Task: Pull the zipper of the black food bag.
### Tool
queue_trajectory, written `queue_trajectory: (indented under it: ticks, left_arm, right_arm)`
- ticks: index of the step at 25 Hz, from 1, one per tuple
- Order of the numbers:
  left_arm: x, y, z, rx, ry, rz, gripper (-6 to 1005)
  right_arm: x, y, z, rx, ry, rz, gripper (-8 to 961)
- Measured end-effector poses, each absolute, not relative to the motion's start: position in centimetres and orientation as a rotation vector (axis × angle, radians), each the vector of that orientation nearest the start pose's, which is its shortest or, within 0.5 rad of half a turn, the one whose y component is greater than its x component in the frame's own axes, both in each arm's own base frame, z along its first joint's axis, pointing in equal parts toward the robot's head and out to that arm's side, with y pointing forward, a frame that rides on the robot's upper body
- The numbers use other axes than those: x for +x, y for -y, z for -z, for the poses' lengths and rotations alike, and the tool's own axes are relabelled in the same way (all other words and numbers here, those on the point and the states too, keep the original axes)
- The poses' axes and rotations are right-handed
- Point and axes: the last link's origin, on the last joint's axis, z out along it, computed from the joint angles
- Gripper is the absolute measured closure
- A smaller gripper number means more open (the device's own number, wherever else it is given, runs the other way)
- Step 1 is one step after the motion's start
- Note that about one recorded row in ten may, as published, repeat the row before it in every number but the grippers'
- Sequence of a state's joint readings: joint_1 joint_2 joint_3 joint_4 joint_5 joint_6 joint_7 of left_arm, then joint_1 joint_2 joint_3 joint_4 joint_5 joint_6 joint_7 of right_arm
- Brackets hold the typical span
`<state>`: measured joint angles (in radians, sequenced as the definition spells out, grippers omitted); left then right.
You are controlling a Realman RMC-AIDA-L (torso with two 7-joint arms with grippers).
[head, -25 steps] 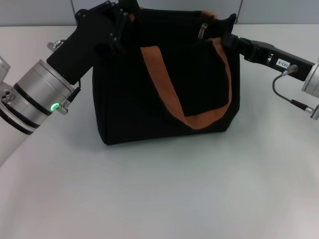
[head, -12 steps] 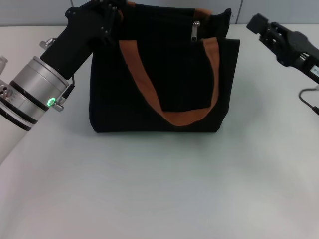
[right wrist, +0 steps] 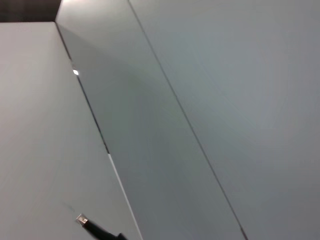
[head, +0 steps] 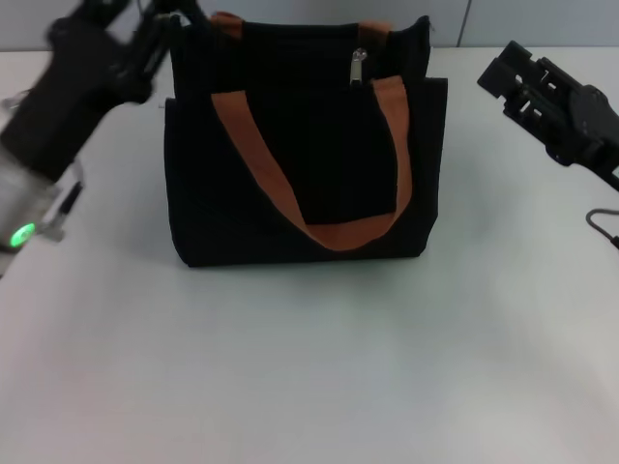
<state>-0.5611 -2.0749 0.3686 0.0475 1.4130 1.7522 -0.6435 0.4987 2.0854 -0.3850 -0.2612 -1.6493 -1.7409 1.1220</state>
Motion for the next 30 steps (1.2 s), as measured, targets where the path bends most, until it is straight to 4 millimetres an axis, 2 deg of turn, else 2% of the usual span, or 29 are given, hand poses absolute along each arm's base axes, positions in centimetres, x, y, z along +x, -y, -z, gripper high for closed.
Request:
queue_trajectory:
  ticks: [3, 4, 5, 6, 8, 13, 15, 18, 20, 23, 27, 30]
  left_arm:
    - [-26.2, -29.2, -2.1, -1.839, 0.259, 1.426, 617]
    - [-26.2, -29.2, -2.1, -1.839, 0.259, 1.426, 593]
    - [-27.3, -27.8, -2.3, -1.847, 0.267, 1.401, 570]
    - [-28.4, -26.5, -2.3, -1.854, 0.288, 1.374, 546]
    - [-29.3, -25.3, -2.3, -1.857, 0.309, 1.351, 490]
    - [-32.4, -21.3, -2.2, -1.784, 0.4, 1.229, 324]
    - [-33.1, -20.4, -2.1, -1.777, 0.416, 1.191, 285]
    - [-32.8, -19.7, -1.0, -1.917, 0.416, 1.182, 227]
    - [-32.4, -19.6, -0.2, -2.049, 0.388, 1.17, 227]
    - [-31.4, -19.7, 1.1, -2.284, 0.297, 1.141, 227]
    - [-30.2, -20.4, 2.3, -2.498, 0.226, 1.13, 227]
    - [-29.9, -20.8, 2.5, -2.585, 0.222, 1.113, 227]
  right_arm:
    - [25.8, -29.7, -0.1, -2.189, -0.607, -1.46, 467]
    - [25.8, -29.5, 0.2, -2.189, -0.585, -1.452, 448]
    - [25.9, -29.2, 0.4, -2.186, -0.565, -1.443, 430]
    - [26.0, -29.0, 0.6, -2.183, -0.552, -1.438, 392]
    - [26.2, -28.6, 0.8, -2.178, -0.554, -1.433, 315]
    - [26.9, -27.7, 1.3, -2.163, -0.603, -1.425, 316]
    - [27.0, -27.3, 1.5, -2.148, -0.603, -1.427, 315]
    - [26.9, -26.6, 2.0, -2.157, -0.523, -1.405, 313]
    - [26.7, -26.1, 2.4, -2.203, -0.462, -1.385, 311]
    - [26.5, -25.2, 3.0, -2.338, -0.386, -1.351, 309]
    - [26.5, -24.4, 3.8, -2.523, -0.293, -1.275, 306]
    - [26.5, -23.7, 4.5, -2.618, -0.267, -1.248, 304]
